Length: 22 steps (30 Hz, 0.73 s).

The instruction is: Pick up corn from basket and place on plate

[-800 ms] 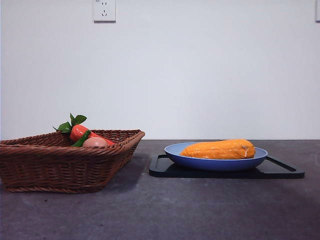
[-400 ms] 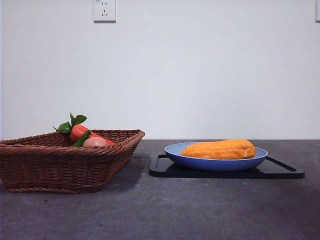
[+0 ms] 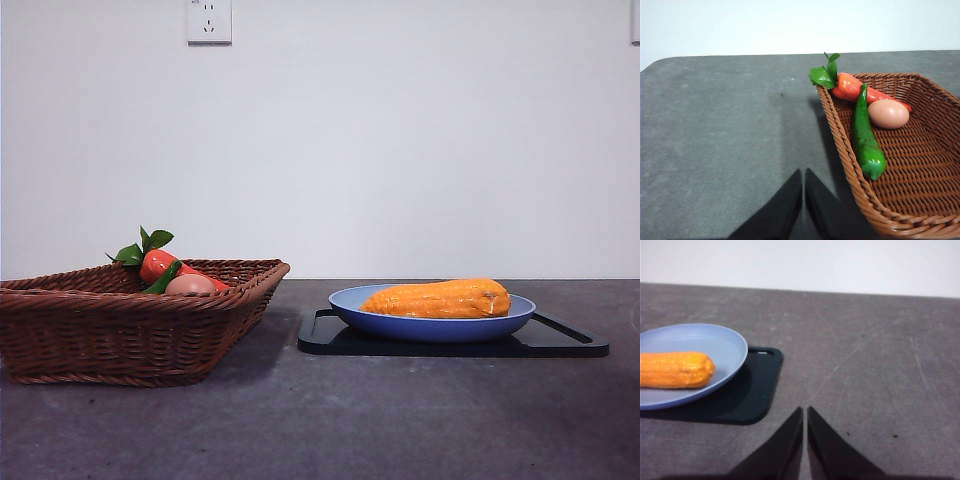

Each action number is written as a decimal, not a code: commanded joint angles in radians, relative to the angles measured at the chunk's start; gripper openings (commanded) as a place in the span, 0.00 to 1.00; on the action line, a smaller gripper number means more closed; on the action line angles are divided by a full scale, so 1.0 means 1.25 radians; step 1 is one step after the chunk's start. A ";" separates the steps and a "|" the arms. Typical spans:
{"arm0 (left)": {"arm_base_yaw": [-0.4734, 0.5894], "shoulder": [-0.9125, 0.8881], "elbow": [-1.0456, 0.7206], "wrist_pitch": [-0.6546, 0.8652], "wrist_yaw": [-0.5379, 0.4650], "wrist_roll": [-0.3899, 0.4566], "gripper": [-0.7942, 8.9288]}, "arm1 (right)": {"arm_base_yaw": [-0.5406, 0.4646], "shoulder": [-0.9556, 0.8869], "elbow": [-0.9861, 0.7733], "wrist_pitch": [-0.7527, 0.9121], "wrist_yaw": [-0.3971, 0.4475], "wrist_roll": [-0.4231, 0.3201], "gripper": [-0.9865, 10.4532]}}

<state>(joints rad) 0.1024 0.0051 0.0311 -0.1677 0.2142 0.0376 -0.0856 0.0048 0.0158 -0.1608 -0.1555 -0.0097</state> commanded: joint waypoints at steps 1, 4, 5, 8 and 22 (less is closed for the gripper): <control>0.002 -0.002 -0.023 0.003 0.002 -0.004 0.09 | 0.001 -0.001 -0.005 0.001 0.002 0.008 0.09; 0.002 -0.002 -0.023 0.003 0.002 -0.004 0.09 | 0.001 -0.001 -0.005 0.002 0.002 0.008 0.09; 0.002 -0.002 -0.023 0.003 0.002 -0.004 0.09 | 0.001 -0.001 -0.005 0.002 0.002 0.008 0.09; 0.002 -0.002 -0.023 0.003 0.002 -0.004 0.09 | 0.001 -0.001 -0.005 0.002 0.002 0.008 0.09; 0.002 -0.002 -0.023 0.003 0.002 -0.004 0.09 | 0.001 -0.001 -0.005 0.002 0.002 0.008 0.09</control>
<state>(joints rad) 0.1028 0.0051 0.0311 -0.1677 0.2142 0.0372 -0.0856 0.0044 0.0158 -0.1585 -0.1555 -0.0097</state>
